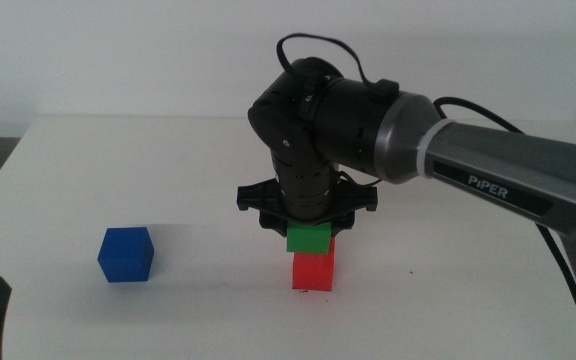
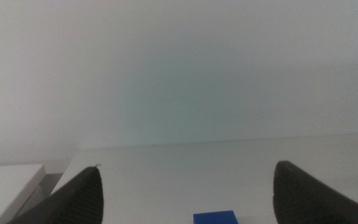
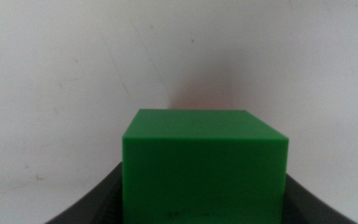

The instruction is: Stack red cubes first, then green, then blue cubes in a specific spot.

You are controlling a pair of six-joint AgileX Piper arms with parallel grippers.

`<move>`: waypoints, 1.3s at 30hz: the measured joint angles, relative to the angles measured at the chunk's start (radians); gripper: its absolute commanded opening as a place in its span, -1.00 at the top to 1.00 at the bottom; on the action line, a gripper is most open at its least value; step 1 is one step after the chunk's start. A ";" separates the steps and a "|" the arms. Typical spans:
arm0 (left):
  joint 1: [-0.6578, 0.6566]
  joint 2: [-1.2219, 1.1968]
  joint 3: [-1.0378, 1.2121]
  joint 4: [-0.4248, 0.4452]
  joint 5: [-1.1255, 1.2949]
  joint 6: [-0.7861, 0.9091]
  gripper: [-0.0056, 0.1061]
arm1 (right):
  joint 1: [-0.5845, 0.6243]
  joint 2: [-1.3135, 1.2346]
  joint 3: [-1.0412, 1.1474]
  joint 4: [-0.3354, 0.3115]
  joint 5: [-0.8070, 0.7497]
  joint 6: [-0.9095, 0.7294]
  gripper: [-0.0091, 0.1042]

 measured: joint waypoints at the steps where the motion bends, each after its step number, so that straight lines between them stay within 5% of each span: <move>1: 0.000 0.000 0.000 0.000 0.000 0.000 -0.78 | 0.000 0.004 0.000 -0.003 0.000 0.002 0.73; 39: 0.000 0.000 0.000 0.000 0.000 0.002 -0.78 | 0.004 -0.005 0.011 -0.045 0.000 0.038 0.72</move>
